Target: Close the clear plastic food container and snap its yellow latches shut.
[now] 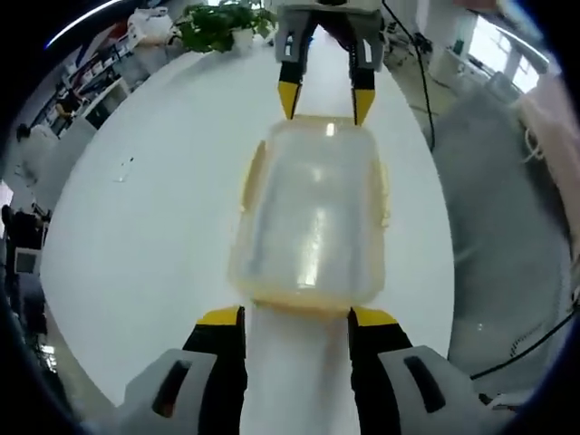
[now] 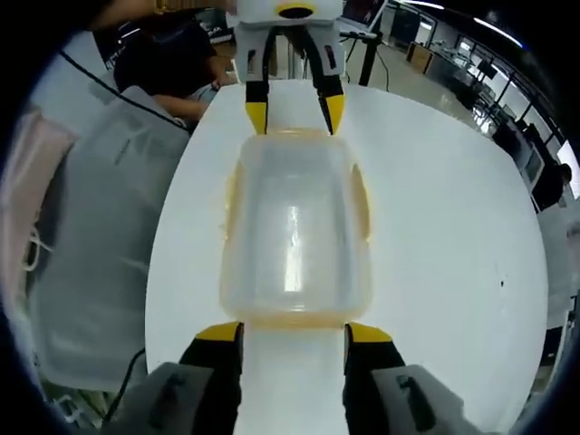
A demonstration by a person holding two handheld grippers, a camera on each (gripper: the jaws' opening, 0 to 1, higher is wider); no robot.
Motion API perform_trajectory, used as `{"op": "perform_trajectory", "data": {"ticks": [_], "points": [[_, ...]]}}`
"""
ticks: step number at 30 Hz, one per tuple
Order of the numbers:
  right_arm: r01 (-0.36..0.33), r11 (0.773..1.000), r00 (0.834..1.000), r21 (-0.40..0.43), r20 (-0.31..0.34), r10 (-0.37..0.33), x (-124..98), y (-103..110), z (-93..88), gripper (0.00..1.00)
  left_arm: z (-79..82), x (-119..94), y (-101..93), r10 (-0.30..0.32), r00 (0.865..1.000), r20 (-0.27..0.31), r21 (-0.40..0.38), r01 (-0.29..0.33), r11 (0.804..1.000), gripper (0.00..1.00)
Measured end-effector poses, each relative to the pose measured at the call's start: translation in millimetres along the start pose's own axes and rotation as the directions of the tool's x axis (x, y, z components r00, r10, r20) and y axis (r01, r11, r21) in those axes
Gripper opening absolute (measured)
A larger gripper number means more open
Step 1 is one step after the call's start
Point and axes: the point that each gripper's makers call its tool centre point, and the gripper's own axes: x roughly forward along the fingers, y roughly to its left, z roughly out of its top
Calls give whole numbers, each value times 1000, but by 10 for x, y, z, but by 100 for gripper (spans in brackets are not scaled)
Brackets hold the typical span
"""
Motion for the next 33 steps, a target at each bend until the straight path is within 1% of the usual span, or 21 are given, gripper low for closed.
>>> {"op": "perform_trajectory", "data": {"ticks": [4,7,10,12,13,14,15,16,17,18,19,20,21,24,25,27,29,30,31,32,33], "points": [[14,1000,1000,12,14,-14,-26,10,12,45,-6,-31,-63,-15,1000,17,-36,16,999,43],[26,998,999,64,39,-29,-76,10,15,45,-36,-72,-67,-13,1000,16,-61,13,998,44],[39,981,996,189,73,-54,-132,-1,-7,44,-75,-144,-66,-2,1000,18,-101,4,995,44],[36,959,990,282,124,-73,-181,-4,6,42,-38,-186,-78,8,998,63,-181,4,983,45],[37,951,989,308,125,-80,-198,-4,-11,41,-27,-213,-69,29,996,86,-251,-6,968,44],[43,924,984,379,144,-104,-217,-21,-13,41,-22,-224,-40,60,993,101,-310,-26,950,43],[36,906,977,423,177,-121,-233,-35,8,41,-11,-236,-55,73,990,123,-364,-23,931,43],[24,892,971,452,201,-128,-245,-36,18,41,-7,-243,-76,72,988,139,-393,-12,919,43],[9,867,961,498,235,-144,-259,-45,32,40,-6,-249,-93,81,985,155,-446,-3,895,42],[8,849,959,528,238,-157,-265,-46,14,40,1,-254,-97,86,982,169,-468,3,884,42],[7,826,953,564,246,-176,-262,-59,-5,40,3,-257,-87,102,978,183,-504,4,864,42],[2,803,949,597,252,-190,-248,-67,-8,40,-3,-257,-62,124,975,186,-541,-3,841,41],[-26,771,940,637,277,-198,-230,-59,14,40,1,-254,-44,147,970,194,-588,-5,809,40],[-58,711,931,701,295,-215,-167,-30,36,39,52,-239,-25,171,958,232,-639,18,769,39],[-58,711,930,701,297,-217,-149,-23,40,39,53,-230,-23,178,956,231,-652,17,758,39],[-45,701,932,711,283,-227,-99,-13,42,39,37,-198,-4,197,955,220,-666,-1,746,39],[-39,693,931,720,277,-236,-66,-18,49,39,64,-169,9,215,949,231,-698,8,716,39],[-36,680,927,733,278,-250,-56,-32,60,39,98,-161,22,228,941,249,-721,23,693,38],[-30,667,923,745,276,-268,-57,-57,61,41,113,-155,38,238,937,257,-734,29,678,37],[-36,648,920,761,279,-276,-46,-73,66,41,118,-143,49,249,934,258,-755,34,655,36],[-43,634,920,772,277,-276,-32,-73,65,42,118,-132,48,248,934,258,-755,35,654,36]]}}
